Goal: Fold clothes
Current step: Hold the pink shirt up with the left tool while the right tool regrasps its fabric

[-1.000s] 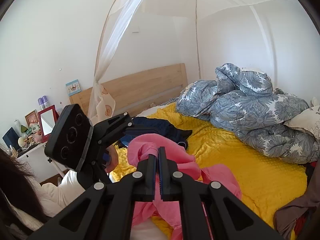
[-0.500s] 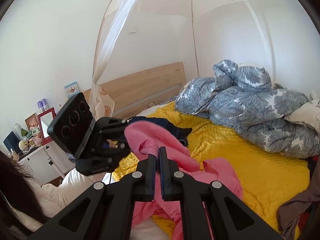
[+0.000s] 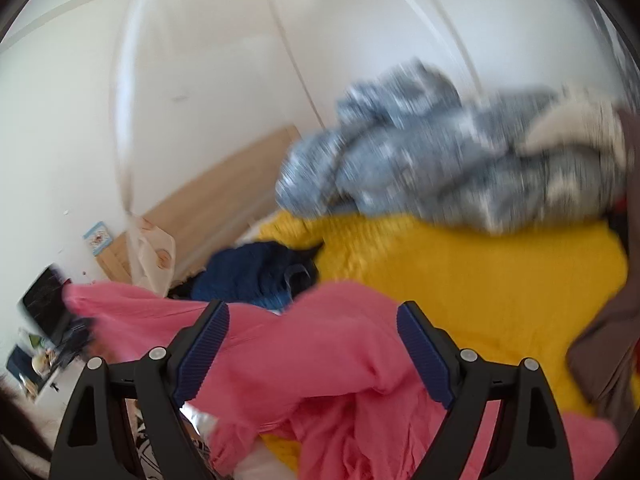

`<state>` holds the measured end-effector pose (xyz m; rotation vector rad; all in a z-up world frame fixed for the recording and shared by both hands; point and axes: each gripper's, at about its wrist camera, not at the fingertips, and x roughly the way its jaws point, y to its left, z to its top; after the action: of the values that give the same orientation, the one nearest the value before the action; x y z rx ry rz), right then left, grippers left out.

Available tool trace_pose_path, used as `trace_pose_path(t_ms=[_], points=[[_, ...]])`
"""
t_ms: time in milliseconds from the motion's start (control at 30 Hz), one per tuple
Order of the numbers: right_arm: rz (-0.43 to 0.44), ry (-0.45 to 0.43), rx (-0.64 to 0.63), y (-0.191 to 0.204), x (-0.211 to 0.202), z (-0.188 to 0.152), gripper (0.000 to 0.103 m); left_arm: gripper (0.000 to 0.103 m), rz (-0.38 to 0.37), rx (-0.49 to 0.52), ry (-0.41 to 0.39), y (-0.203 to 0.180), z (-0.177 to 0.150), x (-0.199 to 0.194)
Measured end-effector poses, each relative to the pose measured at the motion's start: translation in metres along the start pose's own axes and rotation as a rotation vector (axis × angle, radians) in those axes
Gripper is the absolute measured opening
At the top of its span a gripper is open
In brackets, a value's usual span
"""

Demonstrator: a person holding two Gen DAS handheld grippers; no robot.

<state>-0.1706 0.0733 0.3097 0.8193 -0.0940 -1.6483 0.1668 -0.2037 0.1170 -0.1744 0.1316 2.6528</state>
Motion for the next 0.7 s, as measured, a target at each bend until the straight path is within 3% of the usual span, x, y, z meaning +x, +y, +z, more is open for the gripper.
trace_pose_path(t_ms=[100, 233, 400, 567, 700], points=[[0.033, 0.048, 0.066, -0.021, 0.027, -0.014, 0.088, 0.002, -0.011, -0.015, 0.016, -0.014, -0.014, -0.009], [0.006, 0.123, 0.034, -0.024, 0.054, -0.019, 0.088, 0.002, -0.048, -0.046, 0.022, -0.020, -0.026, -0.019], [-0.047, 0.133, -0.126, -0.007, 0.071, -0.013, 0.088, 0.002, -0.117, -0.059, -0.002, -0.032, -0.033, -0.030], [0.012, 0.222, -0.390, 0.022, 0.103, 0.002, 0.088, 0.002, -0.151, -0.058, 0.017, -0.042, -0.037, -0.029], [0.092, 0.227, -0.559, 0.035, 0.111, 0.001, 0.088, 0.002, -0.187, -0.057, 0.023, -0.045, -0.038, -0.031]])
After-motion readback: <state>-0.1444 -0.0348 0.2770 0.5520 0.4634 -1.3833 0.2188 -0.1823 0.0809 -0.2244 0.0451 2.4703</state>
